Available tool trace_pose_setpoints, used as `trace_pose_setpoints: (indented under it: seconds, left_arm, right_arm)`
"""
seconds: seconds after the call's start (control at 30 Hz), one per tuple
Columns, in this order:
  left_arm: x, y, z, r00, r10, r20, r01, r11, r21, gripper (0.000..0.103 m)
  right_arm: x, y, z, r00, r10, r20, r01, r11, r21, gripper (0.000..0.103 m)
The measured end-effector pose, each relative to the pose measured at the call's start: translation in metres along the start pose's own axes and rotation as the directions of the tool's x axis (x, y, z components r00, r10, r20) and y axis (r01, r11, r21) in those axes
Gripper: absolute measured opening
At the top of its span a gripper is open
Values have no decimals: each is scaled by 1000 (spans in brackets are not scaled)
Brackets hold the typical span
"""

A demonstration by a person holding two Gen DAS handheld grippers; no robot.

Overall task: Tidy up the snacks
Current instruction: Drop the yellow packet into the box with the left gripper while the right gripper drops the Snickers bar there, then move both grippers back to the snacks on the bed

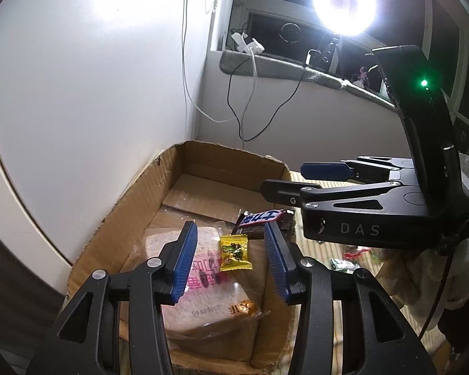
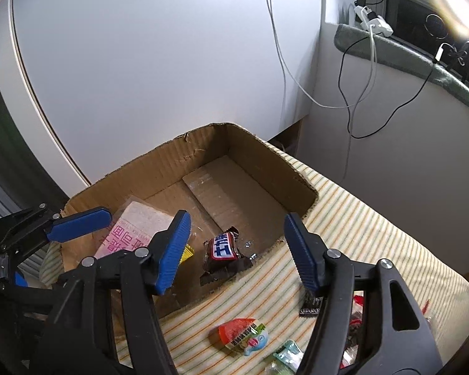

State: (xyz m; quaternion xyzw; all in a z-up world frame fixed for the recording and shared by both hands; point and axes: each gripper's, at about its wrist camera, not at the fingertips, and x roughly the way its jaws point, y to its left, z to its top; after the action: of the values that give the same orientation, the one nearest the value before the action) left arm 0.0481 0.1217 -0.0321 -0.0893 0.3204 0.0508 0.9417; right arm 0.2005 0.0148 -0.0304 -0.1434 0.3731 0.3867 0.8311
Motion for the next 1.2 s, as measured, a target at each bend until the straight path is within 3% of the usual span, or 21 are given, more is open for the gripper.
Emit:
trace_pose_setpoints:
  seconds: [0.3, 0.6, 1.07, 1.2]
  left_arm:
    - [-15, -19, -6, 1000, -21, 18, 21, 1000, 24, 43]
    - [-17, -51, -17, 994, -106, 7, 105, 993, 59, 43]
    - [14, -105, -45, 966, -221, -130, 233, 969, 80, 43]
    - [27, -117, -53, 953, -245, -179, 263, 961, 84, 35]
  right_arm:
    - [-34, -17, -21, 999, -38, 30, 37, 998, 44, 65]
    - [-77, -54, -65, 992, -120, 28, 116, 988, 106, 65]
    - [-112, -121, -147, 976, -206, -73, 218, 947, 235, 65]
    - [-108, -130, -164, 978, -184, -101, 205, 939, 276, 65]
